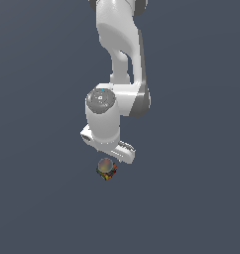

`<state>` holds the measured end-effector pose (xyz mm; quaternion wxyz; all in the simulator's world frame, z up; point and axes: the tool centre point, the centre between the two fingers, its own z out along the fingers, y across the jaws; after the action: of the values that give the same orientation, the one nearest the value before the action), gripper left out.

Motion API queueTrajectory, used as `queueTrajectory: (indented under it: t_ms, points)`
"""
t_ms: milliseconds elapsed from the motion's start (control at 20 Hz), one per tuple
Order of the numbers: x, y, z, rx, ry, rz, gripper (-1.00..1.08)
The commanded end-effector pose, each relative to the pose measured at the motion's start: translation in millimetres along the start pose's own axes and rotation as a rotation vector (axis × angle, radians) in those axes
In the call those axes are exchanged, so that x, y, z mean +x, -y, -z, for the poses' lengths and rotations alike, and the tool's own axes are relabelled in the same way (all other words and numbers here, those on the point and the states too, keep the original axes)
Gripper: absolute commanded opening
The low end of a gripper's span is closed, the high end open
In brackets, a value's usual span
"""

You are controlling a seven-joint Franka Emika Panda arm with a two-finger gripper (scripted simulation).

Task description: Pick up the object and move it to a goal position.

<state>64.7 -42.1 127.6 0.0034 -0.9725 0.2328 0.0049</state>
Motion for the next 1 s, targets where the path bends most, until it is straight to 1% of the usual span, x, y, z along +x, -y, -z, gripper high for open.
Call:
queueTrajectory:
  t_ms: [0, 200, 450, 750, 950]
  points:
    - [10.5, -1.2, -5.6, -0.001, -0.003, -0.062, 1.0]
    - [22.1, -2.9, -12.6, -0.002, -0.007, -0.133, 1.0]
    - [30.3, -4.2, -17.9, -0.003, -0.011, -0.184, 1.0]
    - [31.5, -4.6, -19.4, -0.003, -0.011, -0.192, 1.0]
    - [31.5, -4.5, -29.3, -0.003, -0.011, -0.193, 1.0]
